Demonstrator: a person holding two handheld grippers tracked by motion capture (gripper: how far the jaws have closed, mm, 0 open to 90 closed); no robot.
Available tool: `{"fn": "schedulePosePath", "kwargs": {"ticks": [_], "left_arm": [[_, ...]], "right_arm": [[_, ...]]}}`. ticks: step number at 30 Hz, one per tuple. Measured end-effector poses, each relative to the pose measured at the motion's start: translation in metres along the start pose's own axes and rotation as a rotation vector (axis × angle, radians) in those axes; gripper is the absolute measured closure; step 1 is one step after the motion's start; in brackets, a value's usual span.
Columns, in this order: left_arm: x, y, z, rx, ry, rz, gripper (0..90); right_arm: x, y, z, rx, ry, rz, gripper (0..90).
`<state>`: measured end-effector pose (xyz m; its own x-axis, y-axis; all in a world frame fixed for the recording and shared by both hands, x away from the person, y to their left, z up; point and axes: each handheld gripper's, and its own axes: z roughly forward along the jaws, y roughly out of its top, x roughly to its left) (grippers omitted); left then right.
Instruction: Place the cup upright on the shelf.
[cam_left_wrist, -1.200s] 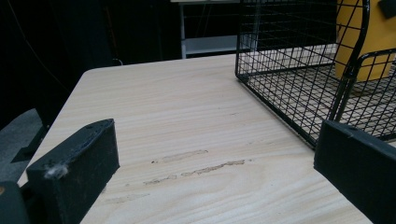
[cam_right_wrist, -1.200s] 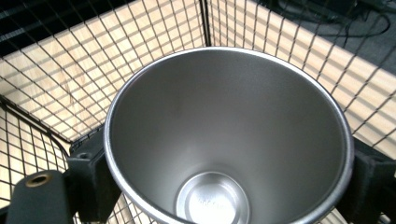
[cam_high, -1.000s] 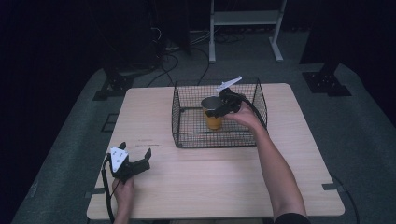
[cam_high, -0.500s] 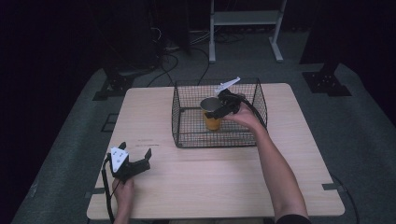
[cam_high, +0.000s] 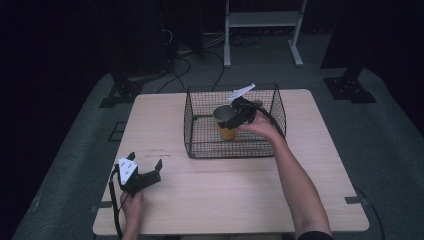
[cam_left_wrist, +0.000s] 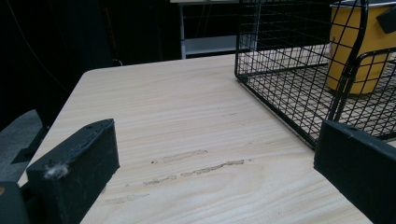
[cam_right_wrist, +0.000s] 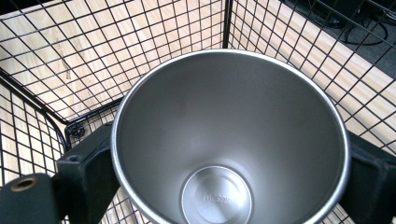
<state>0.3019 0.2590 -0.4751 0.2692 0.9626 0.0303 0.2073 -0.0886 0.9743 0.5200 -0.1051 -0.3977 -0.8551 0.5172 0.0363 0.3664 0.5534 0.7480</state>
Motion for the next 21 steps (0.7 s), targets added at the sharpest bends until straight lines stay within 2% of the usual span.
{"fn": "schedulePosePath", "kwargs": {"ticks": [3, 5, 21], "left_arm": [[0.000, 0.000, 0.000, 0.000, 0.000, 0.000, 0.0], [0.000, 0.000, 0.000, 0.000, 0.000, 0.000, 0.0], [0.000, 0.000, 0.000, -0.002, 0.000, 0.002, 0.0]], "right_arm": [[0.000, 0.000, -0.001, -0.001, -0.003, -0.002, 6.8], [0.000, 0.000, -0.002, -0.011, -0.005, 0.001, 2.6], [0.001, 0.006, -0.013, -0.080, -0.014, 0.001, 2.2]]}}
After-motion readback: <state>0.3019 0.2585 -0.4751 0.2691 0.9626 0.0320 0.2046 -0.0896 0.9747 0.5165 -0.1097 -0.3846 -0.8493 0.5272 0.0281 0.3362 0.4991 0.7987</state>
